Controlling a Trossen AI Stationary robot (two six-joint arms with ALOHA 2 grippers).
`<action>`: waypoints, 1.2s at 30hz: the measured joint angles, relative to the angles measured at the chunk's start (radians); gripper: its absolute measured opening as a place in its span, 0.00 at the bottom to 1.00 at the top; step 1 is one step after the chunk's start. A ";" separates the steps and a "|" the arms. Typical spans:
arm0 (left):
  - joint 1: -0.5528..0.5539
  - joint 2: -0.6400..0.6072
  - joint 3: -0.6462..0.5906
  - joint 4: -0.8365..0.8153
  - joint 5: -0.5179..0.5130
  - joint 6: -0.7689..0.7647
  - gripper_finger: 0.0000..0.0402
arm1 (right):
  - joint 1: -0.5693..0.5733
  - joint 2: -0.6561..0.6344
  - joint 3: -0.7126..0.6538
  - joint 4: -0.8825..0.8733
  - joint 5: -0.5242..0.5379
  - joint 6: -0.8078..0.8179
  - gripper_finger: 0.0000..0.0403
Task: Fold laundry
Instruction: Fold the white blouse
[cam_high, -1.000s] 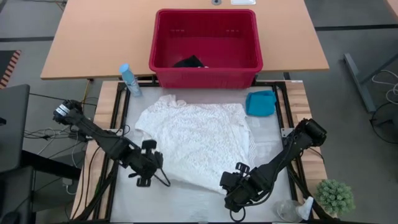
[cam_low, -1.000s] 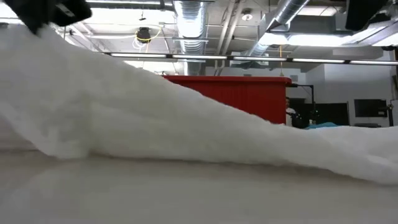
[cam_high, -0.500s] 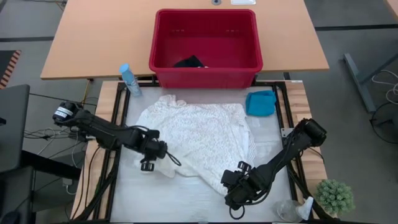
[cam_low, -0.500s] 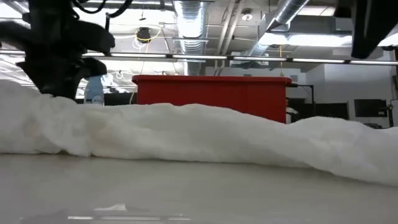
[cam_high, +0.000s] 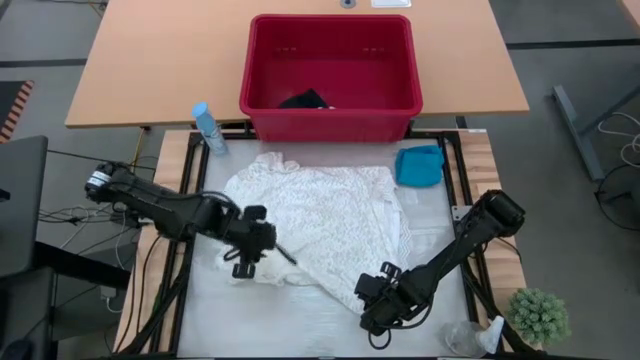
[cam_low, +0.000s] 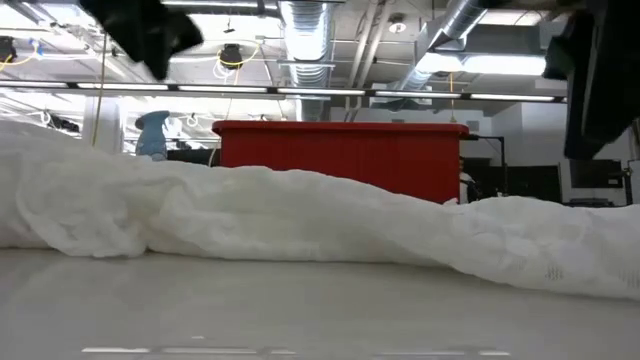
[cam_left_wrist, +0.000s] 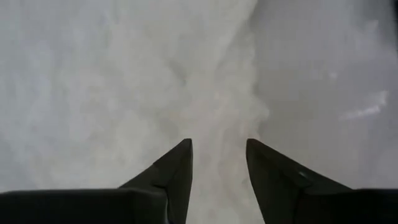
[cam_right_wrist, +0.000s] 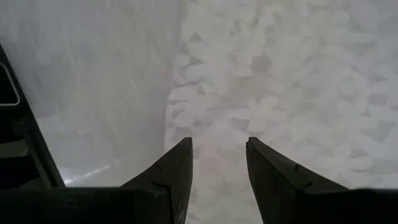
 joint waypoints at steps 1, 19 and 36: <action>-0.030 0.001 -0.001 0.026 -0.026 0.006 0.34 | 0.000 0.000 -0.006 0.002 0.001 0.009 0.43; -0.392 0.352 -0.007 0.235 -0.466 -0.342 0.25 | 0.001 0.000 -0.010 -0.004 0.122 -0.008 0.43; -0.323 0.452 -0.063 0.235 -0.481 -0.548 0.25 | 0.003 0.000 -0.010 0.045 0.125 0.054 0.43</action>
